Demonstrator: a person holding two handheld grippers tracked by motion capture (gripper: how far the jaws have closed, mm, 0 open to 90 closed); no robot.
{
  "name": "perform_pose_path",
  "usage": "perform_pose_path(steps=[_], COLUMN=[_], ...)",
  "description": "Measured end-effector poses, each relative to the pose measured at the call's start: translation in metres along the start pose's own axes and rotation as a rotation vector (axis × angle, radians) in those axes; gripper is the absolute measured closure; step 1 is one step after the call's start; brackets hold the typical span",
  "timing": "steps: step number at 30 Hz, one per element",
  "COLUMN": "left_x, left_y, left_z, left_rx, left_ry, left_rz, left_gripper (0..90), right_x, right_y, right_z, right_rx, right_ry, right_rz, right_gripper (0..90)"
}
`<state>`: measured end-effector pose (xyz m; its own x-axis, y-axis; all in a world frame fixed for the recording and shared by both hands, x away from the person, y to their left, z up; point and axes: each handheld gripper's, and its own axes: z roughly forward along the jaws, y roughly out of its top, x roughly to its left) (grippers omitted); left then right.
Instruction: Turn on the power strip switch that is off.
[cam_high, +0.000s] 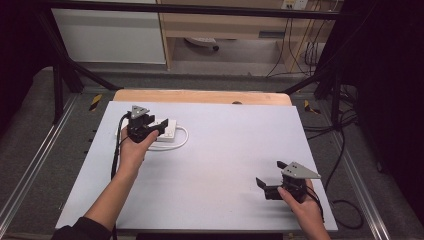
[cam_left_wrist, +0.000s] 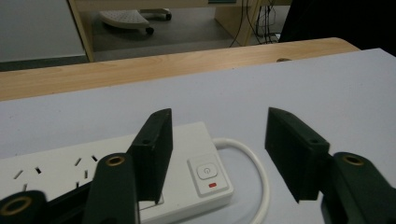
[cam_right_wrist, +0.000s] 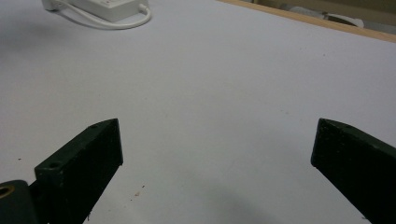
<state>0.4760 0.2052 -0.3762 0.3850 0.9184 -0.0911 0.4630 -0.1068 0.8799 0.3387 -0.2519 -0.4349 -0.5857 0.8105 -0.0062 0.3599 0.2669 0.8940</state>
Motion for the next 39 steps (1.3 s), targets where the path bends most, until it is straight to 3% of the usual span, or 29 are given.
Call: perform_pose_path(steps=[10,22,29,39], left_x=[0.006,0.009,0.012,0.02], left_y=[-0.002,-0.005,-0.004,-0.005], left_z=[0.005,0.01,0.012,0.02], left_rx=[0.009,0.012,0.008,0.025], left_ry=[0.012,0.018,-0.011,0.01], left_rz=[0.005,0.039,0.02,0.022], left_gripper=[53.0,69.0,75.6,82.2], right_x=[0.0,0.0,0.0,0.0], right_y=[0.0,0.0,0.0,0.001], right_z=[0.0,0.0,0.0,0.0], right_rx=[0.0,-0.002,-0.001,-0.001], right_ry=[0.001,0.004,0.006,0.008], right_rz=[0.0,-0.003,-0.004,-0.006], right_gripper=[2.7,2.7,2.7,2.7])
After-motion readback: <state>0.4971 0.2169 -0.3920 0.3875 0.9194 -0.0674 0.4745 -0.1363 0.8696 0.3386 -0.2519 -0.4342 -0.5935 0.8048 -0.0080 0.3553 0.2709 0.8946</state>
